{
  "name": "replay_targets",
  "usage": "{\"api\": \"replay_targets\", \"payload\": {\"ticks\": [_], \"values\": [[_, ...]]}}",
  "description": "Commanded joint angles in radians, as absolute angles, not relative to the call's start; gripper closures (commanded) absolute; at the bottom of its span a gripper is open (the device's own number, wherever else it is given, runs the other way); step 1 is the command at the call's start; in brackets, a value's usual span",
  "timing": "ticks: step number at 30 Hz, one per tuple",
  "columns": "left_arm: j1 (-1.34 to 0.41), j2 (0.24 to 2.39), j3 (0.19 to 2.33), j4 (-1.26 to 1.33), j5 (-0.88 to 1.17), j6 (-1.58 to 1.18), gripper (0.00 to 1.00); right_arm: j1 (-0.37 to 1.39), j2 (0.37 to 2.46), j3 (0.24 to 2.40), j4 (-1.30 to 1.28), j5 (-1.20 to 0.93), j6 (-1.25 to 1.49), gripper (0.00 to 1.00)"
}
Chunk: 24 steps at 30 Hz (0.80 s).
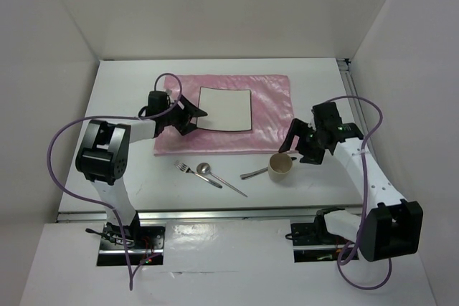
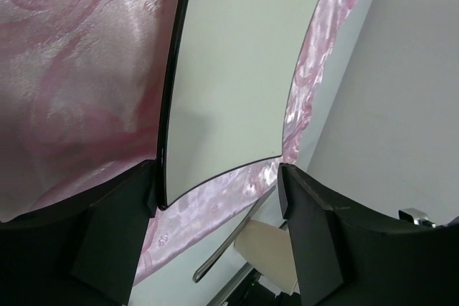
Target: Set the dinner table for one person
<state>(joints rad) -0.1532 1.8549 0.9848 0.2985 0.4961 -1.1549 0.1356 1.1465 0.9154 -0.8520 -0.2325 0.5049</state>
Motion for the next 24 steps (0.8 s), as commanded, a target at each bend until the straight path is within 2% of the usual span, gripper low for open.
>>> {"api": "replay_targets", "payload": {"ticks": [1, 12, 17, 21, 22, 24], "values": [[-0.164, 1.802, 1.022, 0.278, 0.525, -1.12, 0.17, 0.144, 1.129, 0.898, -0.873, -0.219, 0.541, 0.07], [-0.173, 1.784, 1.058, 0.122, 0.482, -1.056, 0.13, 0.227, 1.129, 0.841, -0.851, -0.17, 0.635, 0.2], [-0.183, 1.764, 1.159, -0.03, 0.454, -1.008, 0.13, 0.288, 1.143, 0.836, -0.841, -0.078, 0.683, 0.36], [-0.183, 1.764, 1.193, -0.098, 0.442, -0.986, 0.12, 0.313, 1.181, 0.845, -0.859, -0.005, 0.716, 0.54], [-0.183, 1.764, 1.193, -0.109, 0.442, -0.977, 0.12, 0.313, 1.181, 0.857, -0.868, 0.006, 0.73, 0.66], [-0.183, 1.753, 1.183, -0.109, 0.442, -0.977, 0.12, 0.324, 1.171, 0.88, -0.881, 0.038, 0.744, 0.8]]}}
